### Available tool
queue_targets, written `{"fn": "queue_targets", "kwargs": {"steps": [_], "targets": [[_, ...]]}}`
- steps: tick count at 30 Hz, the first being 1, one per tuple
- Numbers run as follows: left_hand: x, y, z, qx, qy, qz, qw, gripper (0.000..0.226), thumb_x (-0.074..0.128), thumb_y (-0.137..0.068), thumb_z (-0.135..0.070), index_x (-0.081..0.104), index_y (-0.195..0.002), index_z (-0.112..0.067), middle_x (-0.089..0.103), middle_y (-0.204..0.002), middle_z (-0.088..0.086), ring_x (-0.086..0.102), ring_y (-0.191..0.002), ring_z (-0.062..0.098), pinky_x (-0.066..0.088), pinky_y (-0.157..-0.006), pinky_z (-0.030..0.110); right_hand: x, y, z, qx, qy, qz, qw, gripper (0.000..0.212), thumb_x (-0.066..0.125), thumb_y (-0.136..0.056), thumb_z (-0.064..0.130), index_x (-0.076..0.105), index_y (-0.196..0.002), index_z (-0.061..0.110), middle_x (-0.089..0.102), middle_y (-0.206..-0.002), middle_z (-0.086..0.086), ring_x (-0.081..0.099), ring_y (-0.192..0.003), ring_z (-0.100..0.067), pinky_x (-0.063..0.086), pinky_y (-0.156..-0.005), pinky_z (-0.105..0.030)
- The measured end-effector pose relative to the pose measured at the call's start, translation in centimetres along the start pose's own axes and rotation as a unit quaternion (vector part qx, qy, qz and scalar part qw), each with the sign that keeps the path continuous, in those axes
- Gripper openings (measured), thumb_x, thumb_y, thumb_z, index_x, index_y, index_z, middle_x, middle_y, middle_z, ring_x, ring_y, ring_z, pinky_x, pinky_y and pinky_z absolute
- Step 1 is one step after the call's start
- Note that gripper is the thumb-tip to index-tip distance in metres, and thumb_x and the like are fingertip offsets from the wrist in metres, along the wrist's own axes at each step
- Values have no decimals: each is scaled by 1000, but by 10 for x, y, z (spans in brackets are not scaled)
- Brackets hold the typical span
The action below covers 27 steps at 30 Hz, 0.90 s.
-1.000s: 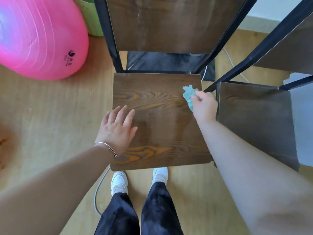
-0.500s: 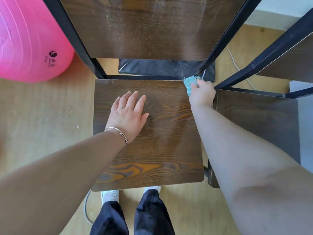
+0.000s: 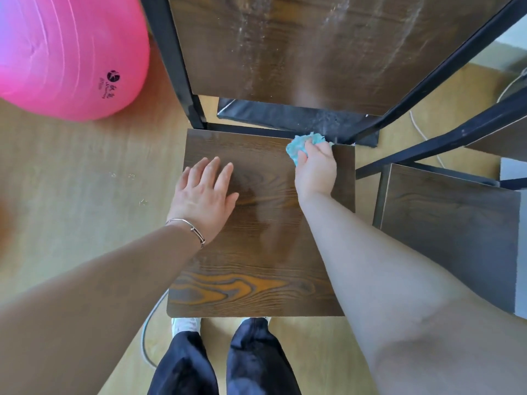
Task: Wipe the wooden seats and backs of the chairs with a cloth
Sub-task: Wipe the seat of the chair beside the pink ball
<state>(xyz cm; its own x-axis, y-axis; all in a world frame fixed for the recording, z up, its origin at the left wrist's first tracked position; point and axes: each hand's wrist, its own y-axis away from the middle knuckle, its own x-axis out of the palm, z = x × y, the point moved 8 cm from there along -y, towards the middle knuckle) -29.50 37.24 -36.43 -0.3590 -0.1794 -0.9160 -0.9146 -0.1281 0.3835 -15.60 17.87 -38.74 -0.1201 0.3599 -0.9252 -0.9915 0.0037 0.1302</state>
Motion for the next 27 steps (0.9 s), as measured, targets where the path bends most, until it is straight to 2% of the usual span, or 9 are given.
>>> {"fn": "queue_targets", "kwargs": {"steps": [5,9,12,17,20,27], "targets": [[2,18,48,-46,18,-3,999,59,34,-99,-46,23,-151,-21,25,-157,6,19,-143,30,20,-115,46,39,32,92,-122,-15,59,991,41,53,-100,19,51,-140,15,53,-131,-2,56,-117,-19,47,-101,-30],[7,35,84,-73,14,0,997,59,32,-99,-47,23,-151,-20,25,-157,7,17,-144,30,18,-115,46,66,48,158,-229,-1,99,968,41,58,-97,18,54,-138,15,55,-128,-3,58,-115,-19,51,-99,-32],[14,48,106,-93,14,4,996,60,29,-99,-49,21,-152,-21,23,-158,7,16,-145,30,18,-116,46,78,44,188,-262,8,127,957,34,55,-98,14,58,-132,13,55,-124,-5,58,-110,-24,51,-96,-37],[17,69,121,-108,24,4,994,61,27,-99,-50,18,-152,-22,21,-159,6,14,-145,29,15,-117,46,80,39,195,-268,16,130,954,19,55,-97,13,63,-114,12,56,-116,-5,59,-102,-25,54,-87,-41],[11,75,120,-106,22,-7,994,61,27,-99,-50,20,-152,-22,22,-158,6,16,-145,29,16,-117,46,79,48,192,-264,8,152,952,18,55,-96,12,64,-112,13,57,-118,-4,58,-102,-24,53,-87,-40],[6,91,116,-88,12,-10,996,62,27,-99,-50,18,-152,-20,21,-158,7,15,-145,29,16,-117,46,84,136,156,-320,2,218,922,22,60,-94,14,66,-115,16,59,-118,-3,59,-103,-27,51,-85,-39]]}}
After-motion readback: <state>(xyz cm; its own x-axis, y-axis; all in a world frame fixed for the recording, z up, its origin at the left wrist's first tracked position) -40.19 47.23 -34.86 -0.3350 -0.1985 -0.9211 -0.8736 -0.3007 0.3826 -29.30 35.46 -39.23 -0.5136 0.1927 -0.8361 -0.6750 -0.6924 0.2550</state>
